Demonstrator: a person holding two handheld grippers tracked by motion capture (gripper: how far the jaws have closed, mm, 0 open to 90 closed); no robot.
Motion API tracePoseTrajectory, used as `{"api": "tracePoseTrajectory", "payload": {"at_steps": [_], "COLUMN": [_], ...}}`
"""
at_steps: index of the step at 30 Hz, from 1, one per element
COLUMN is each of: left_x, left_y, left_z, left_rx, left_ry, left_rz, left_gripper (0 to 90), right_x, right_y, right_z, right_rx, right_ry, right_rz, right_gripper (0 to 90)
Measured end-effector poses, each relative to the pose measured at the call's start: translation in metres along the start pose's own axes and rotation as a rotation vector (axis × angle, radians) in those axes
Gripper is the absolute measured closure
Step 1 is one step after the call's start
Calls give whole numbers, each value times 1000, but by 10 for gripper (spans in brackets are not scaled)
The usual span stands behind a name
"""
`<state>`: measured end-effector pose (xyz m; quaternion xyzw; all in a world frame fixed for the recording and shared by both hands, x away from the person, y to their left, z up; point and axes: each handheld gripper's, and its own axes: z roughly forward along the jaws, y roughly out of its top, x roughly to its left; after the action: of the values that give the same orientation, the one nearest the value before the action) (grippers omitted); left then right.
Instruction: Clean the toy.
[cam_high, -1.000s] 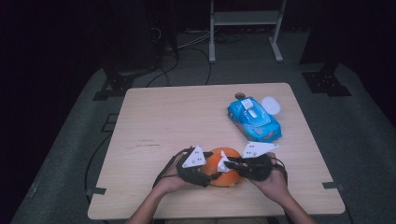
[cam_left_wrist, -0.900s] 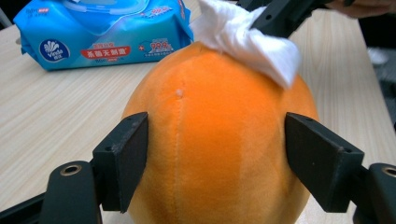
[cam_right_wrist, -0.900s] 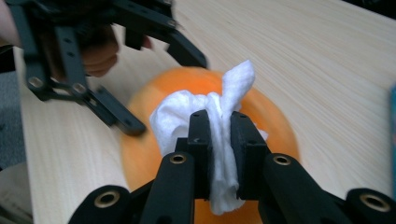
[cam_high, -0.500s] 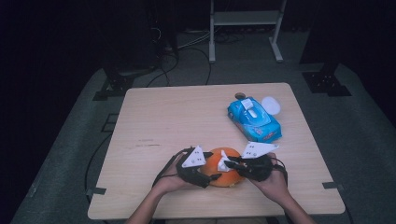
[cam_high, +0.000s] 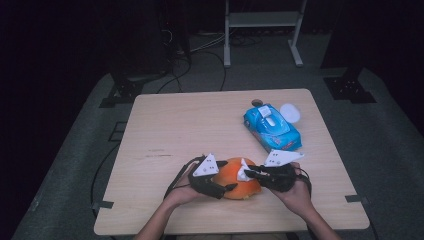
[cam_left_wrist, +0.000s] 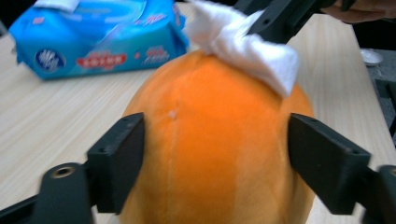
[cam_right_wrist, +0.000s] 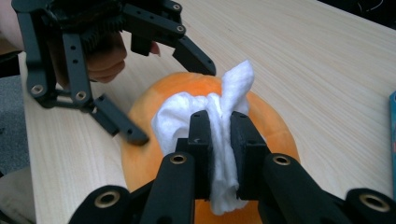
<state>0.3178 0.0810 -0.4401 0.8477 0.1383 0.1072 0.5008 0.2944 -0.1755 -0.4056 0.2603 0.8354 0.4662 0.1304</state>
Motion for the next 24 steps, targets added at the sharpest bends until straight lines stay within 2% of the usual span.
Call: {"api": "tracePoseTrajectory", "payload": {"at_steps": [5,7,9,11,13,15,16,18,20,24], "left_x": [9,12,13,13,12,11,10,9,12,19], "left_y": [-6,-9,-11,-10,-6,-2,-1,-3,-6,-11], "left_z": [-5,-6,-6,-7,-8,-9,-9,-7,-8,-12], "left_rx": [7,3,-4,2,-5,-42,-51,-29,-11,1], "left_ry": [1,0,-8,-9,-19,-14,-16,-5,-3,10], "left_rz": [-59,-84,-98,-95,-80,-47,-40,-30,-64,-118], "left_gripper": [251,252,252,251,206,151,149,178,228,247], "right_x": [-12,-14,-16,-14,-11,-9,-9,-9,-8,-7], "right_y": [-8,-9,-11,-10,-7,-5,-4,-3,-4,-8], "right_z": [-2,-4,-5,-5,-3,-1,-1,-1,-2,-3], "right_rx": [6,16,13,4,-4,1,-3,-15,-16,-11], "right_ry": [-6,-27,-26,-23,-20,-29,-26,-23,-14,12], "right_rz": [41,42,56,52,40,19,24,24,23,27], "right_gripper": [786,786,786,787,788,788,788,788,788,788]}}
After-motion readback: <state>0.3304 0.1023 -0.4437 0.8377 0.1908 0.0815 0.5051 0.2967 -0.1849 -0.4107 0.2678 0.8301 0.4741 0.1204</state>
